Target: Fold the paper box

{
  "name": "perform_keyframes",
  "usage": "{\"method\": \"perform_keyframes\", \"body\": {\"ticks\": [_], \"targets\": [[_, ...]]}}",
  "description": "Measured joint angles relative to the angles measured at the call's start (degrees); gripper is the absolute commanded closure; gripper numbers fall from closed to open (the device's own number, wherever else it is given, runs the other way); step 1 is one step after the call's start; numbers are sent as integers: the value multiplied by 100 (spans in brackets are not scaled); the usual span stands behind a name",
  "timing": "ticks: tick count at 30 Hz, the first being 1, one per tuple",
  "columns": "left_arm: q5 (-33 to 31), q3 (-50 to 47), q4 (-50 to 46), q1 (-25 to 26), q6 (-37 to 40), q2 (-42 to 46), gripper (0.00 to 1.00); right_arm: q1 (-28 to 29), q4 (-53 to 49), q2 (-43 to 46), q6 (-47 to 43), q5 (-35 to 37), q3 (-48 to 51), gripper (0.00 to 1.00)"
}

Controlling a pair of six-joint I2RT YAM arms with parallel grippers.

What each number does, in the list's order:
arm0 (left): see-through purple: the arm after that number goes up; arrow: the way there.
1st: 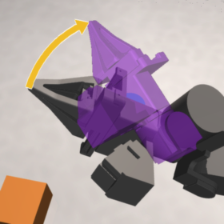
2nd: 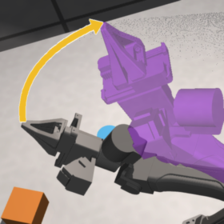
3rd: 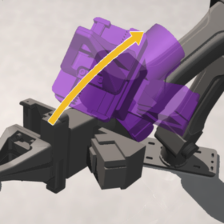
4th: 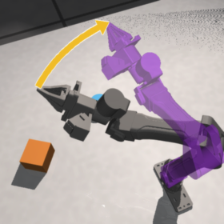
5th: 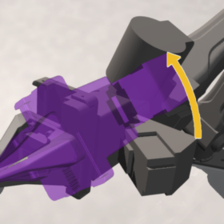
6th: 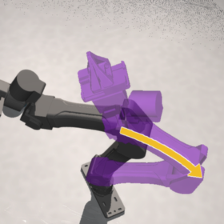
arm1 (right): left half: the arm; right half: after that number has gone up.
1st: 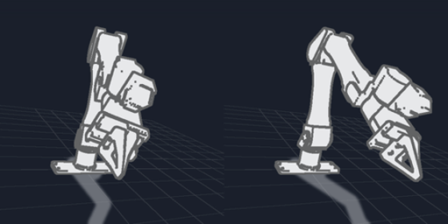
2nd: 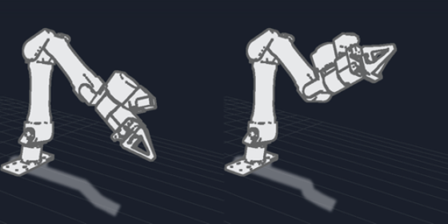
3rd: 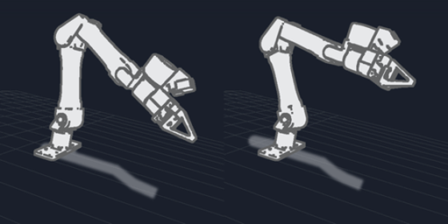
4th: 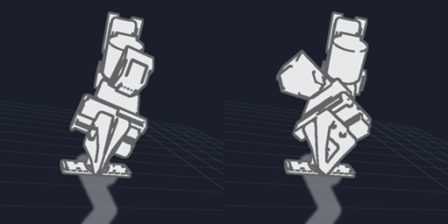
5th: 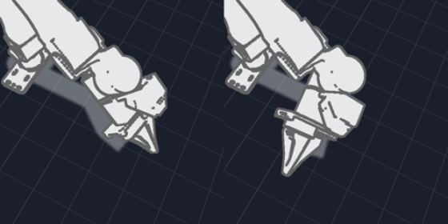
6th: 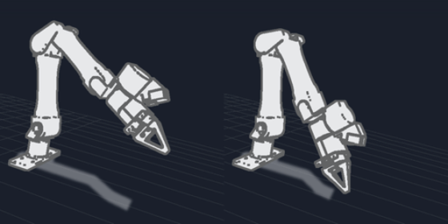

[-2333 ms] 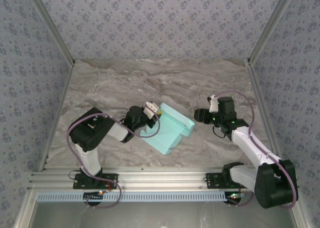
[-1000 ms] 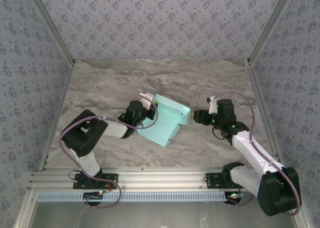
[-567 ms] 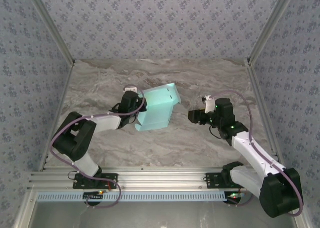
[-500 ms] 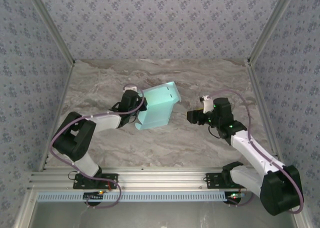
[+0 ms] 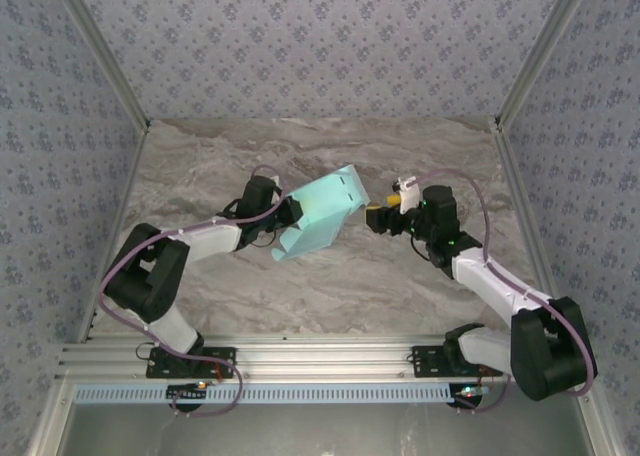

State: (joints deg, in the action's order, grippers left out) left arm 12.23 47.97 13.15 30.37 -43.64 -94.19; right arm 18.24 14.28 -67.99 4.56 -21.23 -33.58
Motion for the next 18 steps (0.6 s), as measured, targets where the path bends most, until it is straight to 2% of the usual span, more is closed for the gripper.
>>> {"method": "perform_keyframes", "body": {"ticks": [10, 18], "targets": [[426, 26, -66, 2, -87, 79, 100, -129, 275, -332, -442, -229, -57, 25], [549, 35, -125, 4, -173, 111, 100, 66, 673, -61, -717, -514, 35, 22]]}}
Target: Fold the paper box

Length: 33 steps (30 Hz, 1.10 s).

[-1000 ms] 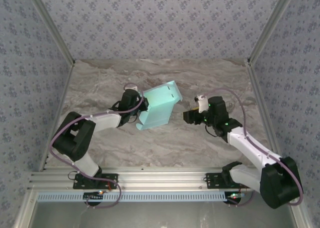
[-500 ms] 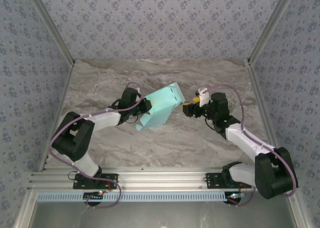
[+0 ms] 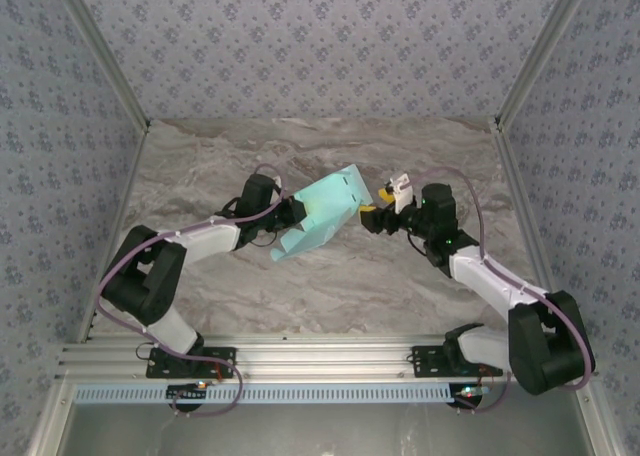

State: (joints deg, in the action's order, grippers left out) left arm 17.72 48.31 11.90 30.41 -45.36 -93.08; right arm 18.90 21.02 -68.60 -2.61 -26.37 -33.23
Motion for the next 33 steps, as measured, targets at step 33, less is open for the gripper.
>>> {"method": "perform_keyframes", "body": {"ticks": [33], "targets": [[-39, 68, -267, -157, 833, 190, 100, 446, 817, 643, -1167, -35, 734, 20]]}}
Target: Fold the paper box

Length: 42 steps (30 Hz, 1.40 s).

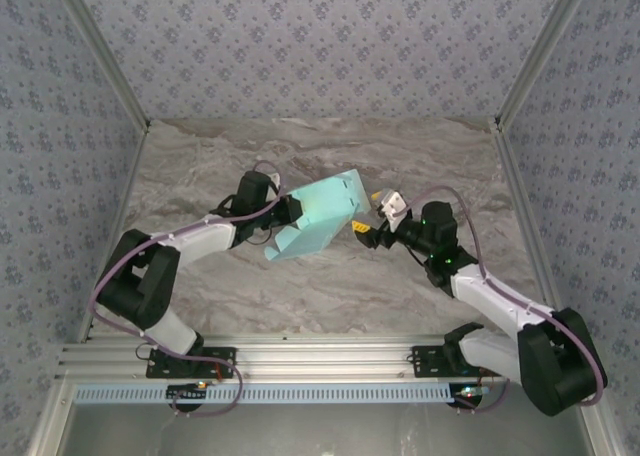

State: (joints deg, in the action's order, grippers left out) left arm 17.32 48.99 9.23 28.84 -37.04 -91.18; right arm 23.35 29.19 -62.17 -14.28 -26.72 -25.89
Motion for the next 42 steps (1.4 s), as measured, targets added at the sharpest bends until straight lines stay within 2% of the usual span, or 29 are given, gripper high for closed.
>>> {"method": "perform_keyframes", "body": {"ticks": [10, 16, 23, 28, 31, 35, 42], "targets": [[31, 31, -17, -186, 168, 0, 100, -428, -605, 341, 619, -839, -269, 21], [205, 85, -26, -212, 275, 0, 100, -1344, -590, 52, 1401, -1449, -616, 24], [439, 103, -55, -205, 404, 0, 100, -1261, -1047, -942, 1624, -2205, -1495, 26], [525, 111, -79, -205, 428, -2, 100, -975, -1491, -1394, 1567, -2369, -1794, 38], [520, 111, -109, -197, 424, -17, 100, -824, -1628, -1547, 1497, -2302, -1934, 44], [520, 114, -116, -175, 402, -70, 100, -511, -1755, -1587, 1401, -1934, -1993, 46], [120, 111, -144, -175, 407, -87, 100, 417, -1851, -1600, 1196, -173, -2068, 47]]}}
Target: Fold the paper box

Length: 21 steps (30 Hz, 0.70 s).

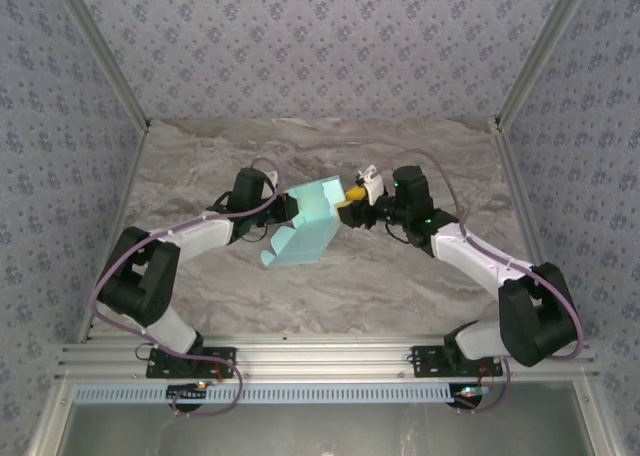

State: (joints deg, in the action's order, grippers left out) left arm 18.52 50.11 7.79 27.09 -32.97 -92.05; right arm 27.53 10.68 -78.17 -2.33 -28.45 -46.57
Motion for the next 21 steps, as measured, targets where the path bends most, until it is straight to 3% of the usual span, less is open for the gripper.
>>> {"method": "perform_keyframes", "body": {"ticks": [4, 6, 10, 21], "targets": [[-442, 0, -17, 98, 63, 0, 100, 409, -37, -17, -42, 1095, -4, 46], [-730, 0, -50, 190, 111, 2, 100, 562, -133, -74, -70, 1526, -48, 41], [-1401, 0, -155, 426, 317, 2, 100, 669, -358, -184, -138, 2065, -105, 39], [-2516, 0, -140, 774, 619, 197, 100, 448, -968, -442, 46, 1934, -785, 55]]}}
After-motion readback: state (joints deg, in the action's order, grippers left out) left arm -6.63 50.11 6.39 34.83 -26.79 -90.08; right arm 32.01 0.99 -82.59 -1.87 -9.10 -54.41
